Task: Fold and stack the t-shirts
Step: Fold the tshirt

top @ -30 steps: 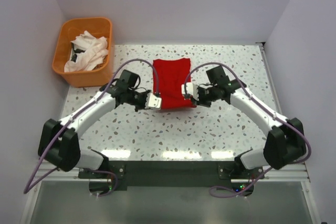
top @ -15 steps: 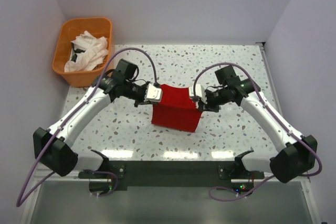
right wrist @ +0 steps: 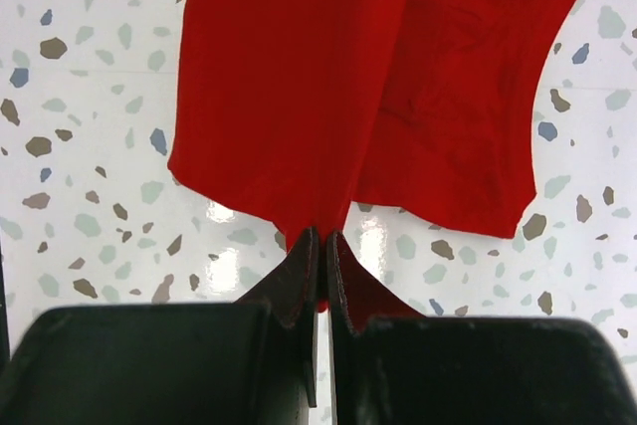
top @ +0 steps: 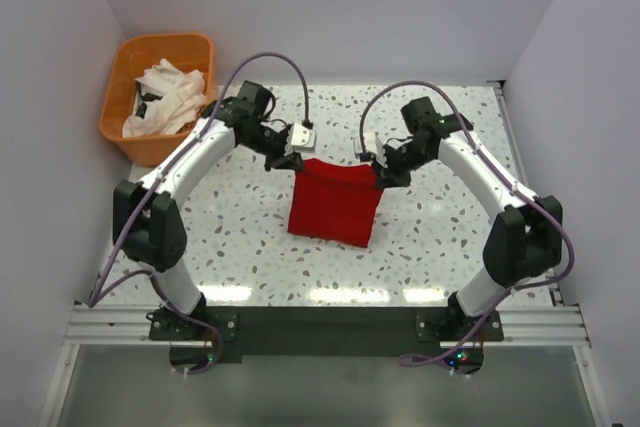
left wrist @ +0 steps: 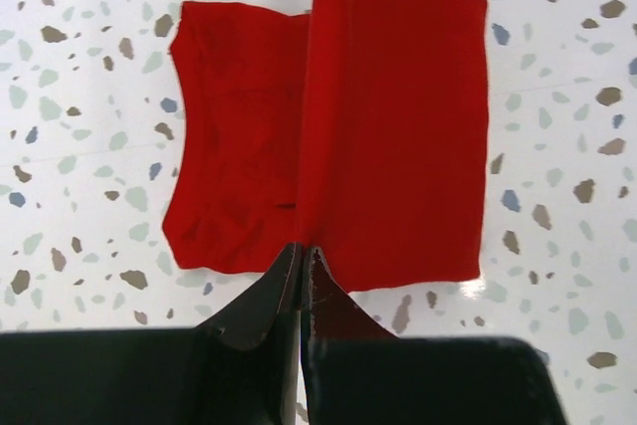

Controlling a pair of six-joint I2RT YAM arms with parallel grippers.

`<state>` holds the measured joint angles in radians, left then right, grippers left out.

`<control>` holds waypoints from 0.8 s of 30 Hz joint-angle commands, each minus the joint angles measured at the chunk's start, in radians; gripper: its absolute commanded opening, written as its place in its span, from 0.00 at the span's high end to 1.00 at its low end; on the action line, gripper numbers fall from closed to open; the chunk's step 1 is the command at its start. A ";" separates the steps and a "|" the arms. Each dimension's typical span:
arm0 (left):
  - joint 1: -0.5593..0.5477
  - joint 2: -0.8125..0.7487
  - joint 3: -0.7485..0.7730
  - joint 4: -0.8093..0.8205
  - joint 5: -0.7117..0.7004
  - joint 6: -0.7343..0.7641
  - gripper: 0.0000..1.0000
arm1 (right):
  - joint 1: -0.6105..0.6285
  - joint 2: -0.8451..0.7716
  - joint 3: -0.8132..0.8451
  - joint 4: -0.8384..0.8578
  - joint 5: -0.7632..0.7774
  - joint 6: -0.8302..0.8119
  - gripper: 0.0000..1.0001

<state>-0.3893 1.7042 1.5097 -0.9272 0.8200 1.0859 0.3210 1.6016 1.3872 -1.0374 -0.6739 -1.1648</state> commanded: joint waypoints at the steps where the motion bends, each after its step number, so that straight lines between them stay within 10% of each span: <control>1: 0.047 0.096 0.148 -0.093 0.048 0.072 1.00 | -0.022 0.072 0.101 -0.049 -0.029 -0.050 1.00; 12: 0.104 0.397 0.530 -0.211 0.071 0.146 1.00 | -0.065 0.379 0.442 -0.167 -0.032 -0.095 1.00; 24: 0.113 0.560 0.569 -0.064 0.080 0.175 1.00 | -0.076 0.532 0.627 -0.254 -0.001 -0.087 1.00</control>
<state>-0.2924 2.2475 2.0567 -1.0634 0.8646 1.2259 0.2539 2.1429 1.9545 -1.2251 -0.6659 -1.2377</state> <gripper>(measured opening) 0.049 0.027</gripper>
